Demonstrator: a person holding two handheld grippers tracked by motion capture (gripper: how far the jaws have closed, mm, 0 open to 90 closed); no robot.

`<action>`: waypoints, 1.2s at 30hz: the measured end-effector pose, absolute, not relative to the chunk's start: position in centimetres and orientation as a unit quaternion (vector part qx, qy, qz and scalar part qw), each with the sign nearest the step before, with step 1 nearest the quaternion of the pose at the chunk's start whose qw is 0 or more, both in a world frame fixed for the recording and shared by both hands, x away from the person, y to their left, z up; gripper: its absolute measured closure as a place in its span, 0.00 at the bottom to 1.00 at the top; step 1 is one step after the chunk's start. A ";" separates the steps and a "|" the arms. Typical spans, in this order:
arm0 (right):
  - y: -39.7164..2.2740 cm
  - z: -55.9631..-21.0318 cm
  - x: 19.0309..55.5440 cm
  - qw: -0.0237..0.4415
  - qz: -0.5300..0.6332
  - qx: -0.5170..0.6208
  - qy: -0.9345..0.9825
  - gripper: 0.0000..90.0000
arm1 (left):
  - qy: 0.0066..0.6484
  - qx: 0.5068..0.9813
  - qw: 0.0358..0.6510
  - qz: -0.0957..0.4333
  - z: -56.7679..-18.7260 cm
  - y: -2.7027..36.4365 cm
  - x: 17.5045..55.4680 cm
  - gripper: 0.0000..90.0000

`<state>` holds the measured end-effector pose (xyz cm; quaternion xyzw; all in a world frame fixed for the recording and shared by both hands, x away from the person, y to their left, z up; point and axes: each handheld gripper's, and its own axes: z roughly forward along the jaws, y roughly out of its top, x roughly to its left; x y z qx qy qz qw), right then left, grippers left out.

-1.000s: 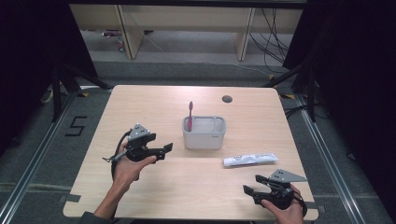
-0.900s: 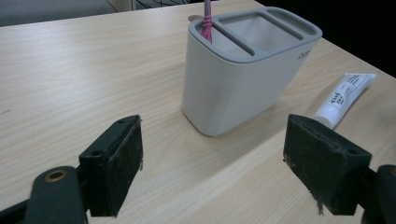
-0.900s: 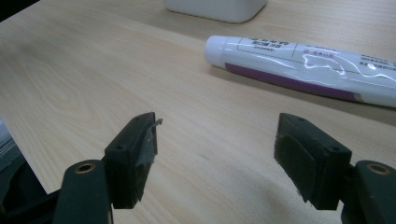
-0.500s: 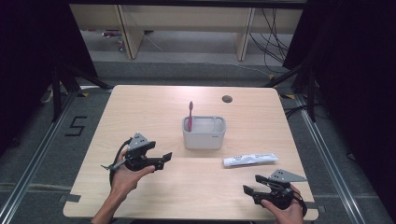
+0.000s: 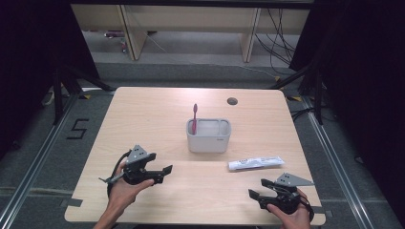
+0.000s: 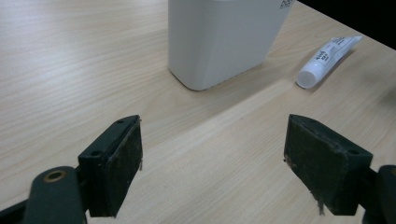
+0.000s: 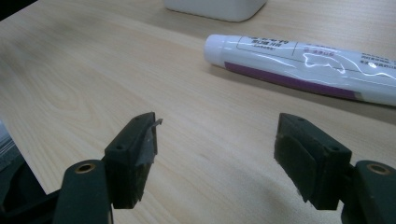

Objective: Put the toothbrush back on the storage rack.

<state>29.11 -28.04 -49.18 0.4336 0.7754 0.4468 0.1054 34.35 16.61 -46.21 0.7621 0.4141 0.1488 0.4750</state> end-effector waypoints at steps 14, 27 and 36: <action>-28.1 -49.1 29.1 0.105 0.443 0.433 0.778 0.34 | 0.408 0.769 0.470 0.145 -47.2 17.1 32.8 0.21; -28.1 -49.0 29.0 0.094 0.442 0.440 0.776 0.34 | 0.394 0.791 0.449 0.133 -48.8 17.0 30.9 0.20; -28.1 -49.1 29.0 0.096 0.441 0.438 0.778 0.34 | 0.390 0.797 0.446 0.120 -49.5 16.7 29.8 0.18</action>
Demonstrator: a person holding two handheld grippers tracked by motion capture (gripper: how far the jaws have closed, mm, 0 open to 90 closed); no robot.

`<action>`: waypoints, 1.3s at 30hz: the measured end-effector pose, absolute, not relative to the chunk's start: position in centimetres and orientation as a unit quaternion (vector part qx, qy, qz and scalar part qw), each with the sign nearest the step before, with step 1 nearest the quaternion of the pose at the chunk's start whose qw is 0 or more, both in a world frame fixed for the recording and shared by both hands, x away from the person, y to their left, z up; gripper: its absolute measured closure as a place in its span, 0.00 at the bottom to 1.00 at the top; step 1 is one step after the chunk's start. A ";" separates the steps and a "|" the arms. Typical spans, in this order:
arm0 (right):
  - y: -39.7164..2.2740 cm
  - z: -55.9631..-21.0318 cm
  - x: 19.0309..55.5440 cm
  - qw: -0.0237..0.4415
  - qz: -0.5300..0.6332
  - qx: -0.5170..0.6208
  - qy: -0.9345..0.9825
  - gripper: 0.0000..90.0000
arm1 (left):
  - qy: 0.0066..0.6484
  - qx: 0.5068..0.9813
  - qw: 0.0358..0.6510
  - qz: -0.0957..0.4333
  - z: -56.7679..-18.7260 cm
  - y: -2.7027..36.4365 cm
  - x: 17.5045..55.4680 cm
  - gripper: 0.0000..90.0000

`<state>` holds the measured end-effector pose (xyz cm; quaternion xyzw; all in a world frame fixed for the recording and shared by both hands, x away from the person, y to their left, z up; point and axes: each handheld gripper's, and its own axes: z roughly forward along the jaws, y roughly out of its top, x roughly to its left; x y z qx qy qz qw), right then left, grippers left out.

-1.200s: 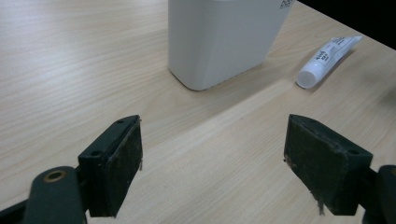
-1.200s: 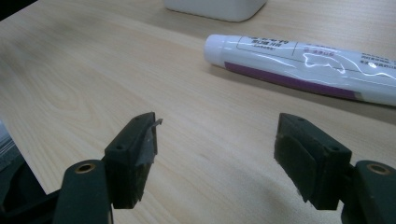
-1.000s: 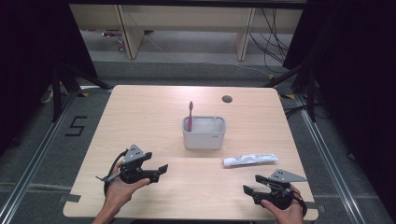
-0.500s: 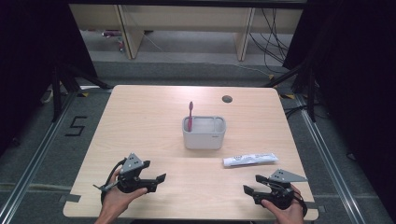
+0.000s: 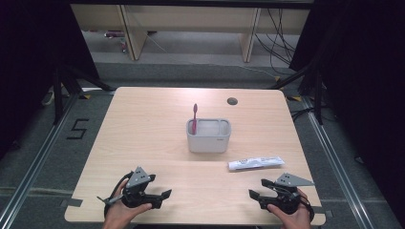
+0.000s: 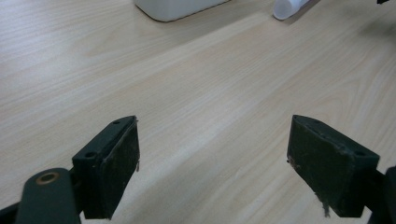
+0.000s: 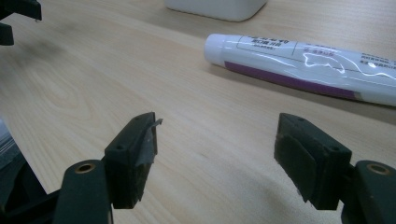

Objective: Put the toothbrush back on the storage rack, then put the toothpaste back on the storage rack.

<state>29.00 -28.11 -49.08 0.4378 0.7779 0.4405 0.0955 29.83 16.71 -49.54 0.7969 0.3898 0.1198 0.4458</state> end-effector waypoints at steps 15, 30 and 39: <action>-28.2 -49.3 29.3 0.097 0.448 0.418 0.784 0.34 | 0.371 0.813 0.432 0.124 -49.8 16.4 28.0 0.18; -28.0 -49.0 29.5 0.116 0.426 0.405 0.800 0.33 | 0.358 0.827 0.414 0.129 -49.9 16.1 27.6 0.18; -28.0 -48.3 30.6 0.152 0.383 0.367 0.834 0.30 | 0.358 0.825 0.420 0.126 -50.3 15.7 27.5 0.18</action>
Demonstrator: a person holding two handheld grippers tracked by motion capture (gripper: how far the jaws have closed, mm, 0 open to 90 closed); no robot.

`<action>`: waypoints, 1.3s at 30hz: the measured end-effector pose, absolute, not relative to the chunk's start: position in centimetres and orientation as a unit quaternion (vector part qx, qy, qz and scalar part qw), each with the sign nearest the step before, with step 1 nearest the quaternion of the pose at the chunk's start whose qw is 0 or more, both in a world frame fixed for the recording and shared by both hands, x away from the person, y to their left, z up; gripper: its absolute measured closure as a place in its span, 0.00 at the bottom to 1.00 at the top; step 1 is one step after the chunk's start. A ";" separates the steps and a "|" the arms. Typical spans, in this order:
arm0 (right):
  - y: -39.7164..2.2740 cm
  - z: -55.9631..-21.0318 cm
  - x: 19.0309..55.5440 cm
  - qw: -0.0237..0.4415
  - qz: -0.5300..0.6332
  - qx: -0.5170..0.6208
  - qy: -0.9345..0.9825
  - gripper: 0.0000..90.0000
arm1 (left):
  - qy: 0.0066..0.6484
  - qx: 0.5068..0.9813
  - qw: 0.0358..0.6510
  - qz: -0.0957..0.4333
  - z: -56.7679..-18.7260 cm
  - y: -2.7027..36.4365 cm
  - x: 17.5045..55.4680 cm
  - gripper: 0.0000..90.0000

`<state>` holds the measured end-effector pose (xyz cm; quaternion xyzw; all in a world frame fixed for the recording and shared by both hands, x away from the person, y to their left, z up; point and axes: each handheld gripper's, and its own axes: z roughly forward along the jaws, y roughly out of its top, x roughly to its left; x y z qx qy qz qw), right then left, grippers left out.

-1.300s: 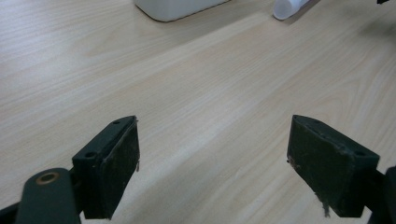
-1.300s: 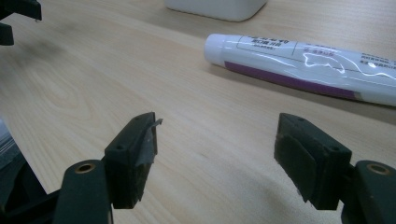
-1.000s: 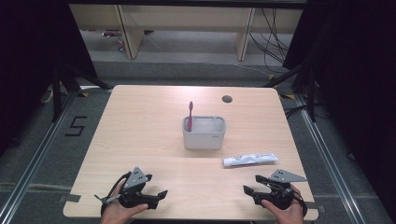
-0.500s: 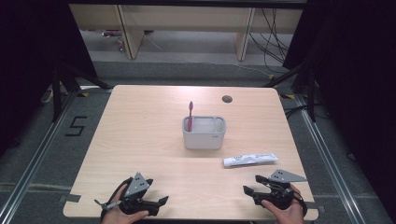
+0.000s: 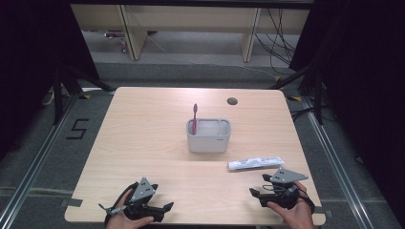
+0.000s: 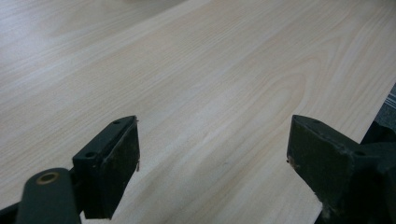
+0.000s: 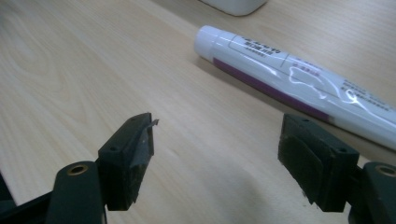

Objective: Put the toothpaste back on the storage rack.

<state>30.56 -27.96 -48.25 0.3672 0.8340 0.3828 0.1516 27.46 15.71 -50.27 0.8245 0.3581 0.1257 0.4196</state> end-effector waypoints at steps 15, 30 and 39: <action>-29.3 -46.9 33.5 0.201 0.359 0.360 0.837 0.30 | 0.358 0.826 0.418 0.123 -50.3 15.9 27.5 0.18; -26.7 -46.7 35.8 0.167 0.376 0.366 0.835 0.41 | 0.359 0.826 0.417 0.123 -50.4 15.9 27.5 0.18; -25.7 -46.4 36.8 0.177 0.378 0.345 0.841 0.61 | 0.359 0.826 0.417 0.124 -50.4 15.9 27.5 0.18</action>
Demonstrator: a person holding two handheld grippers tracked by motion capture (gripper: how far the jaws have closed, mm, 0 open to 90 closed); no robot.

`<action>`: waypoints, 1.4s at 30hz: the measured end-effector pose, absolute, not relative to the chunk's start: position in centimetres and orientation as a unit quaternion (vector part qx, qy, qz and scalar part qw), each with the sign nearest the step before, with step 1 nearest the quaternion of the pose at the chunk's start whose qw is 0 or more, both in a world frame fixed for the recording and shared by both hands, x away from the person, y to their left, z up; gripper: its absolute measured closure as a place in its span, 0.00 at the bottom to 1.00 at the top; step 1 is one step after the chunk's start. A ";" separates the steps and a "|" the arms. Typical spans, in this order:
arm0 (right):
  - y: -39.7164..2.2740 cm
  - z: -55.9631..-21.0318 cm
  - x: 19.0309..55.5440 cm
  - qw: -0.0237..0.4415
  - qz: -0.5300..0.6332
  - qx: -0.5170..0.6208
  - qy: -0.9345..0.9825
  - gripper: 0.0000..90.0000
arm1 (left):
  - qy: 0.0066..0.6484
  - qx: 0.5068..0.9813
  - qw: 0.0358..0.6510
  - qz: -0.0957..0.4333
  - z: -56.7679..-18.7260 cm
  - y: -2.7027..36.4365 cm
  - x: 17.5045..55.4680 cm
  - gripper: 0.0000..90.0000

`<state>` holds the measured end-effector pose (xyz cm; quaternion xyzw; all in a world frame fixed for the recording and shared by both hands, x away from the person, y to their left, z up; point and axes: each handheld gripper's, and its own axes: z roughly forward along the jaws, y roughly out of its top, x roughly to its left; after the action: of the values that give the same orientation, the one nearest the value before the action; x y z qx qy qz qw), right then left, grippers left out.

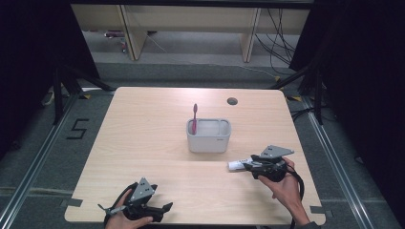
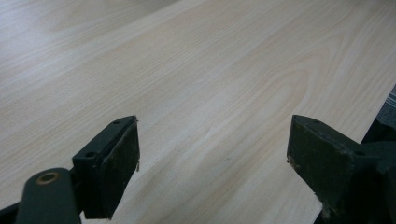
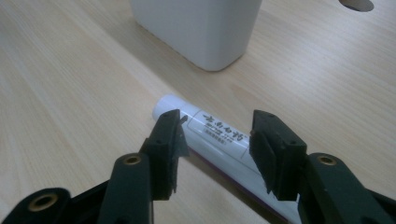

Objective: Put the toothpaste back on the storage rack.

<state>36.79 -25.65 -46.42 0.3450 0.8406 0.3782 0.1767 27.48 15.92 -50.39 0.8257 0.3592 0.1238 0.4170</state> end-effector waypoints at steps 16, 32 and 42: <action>-23.9 -46.9 38.0 0.173 0.374 0.338 0.846 0.94 | 0.356 0.830 0.410 0.126 -50.4 15.9 27.4 0.18; -20.7 -47.4 39.6 0.152 0.359 0.343 0.855 1.00 | 0.356 0.830 0.411 0.128 -50.4 16.0 27.5 0.18; -19.9 -47.9 40.4 0.156 0.343 0.338 0.862 1.00 | 0.355 0.831 0.409 0.129 -50.4 15.9 27.4 0.18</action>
<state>40.38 -19.87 -47.93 0.3385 0.8625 0.3425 0.1558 27.42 15.94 -50.38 0.8307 0.3547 0.1286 0.4094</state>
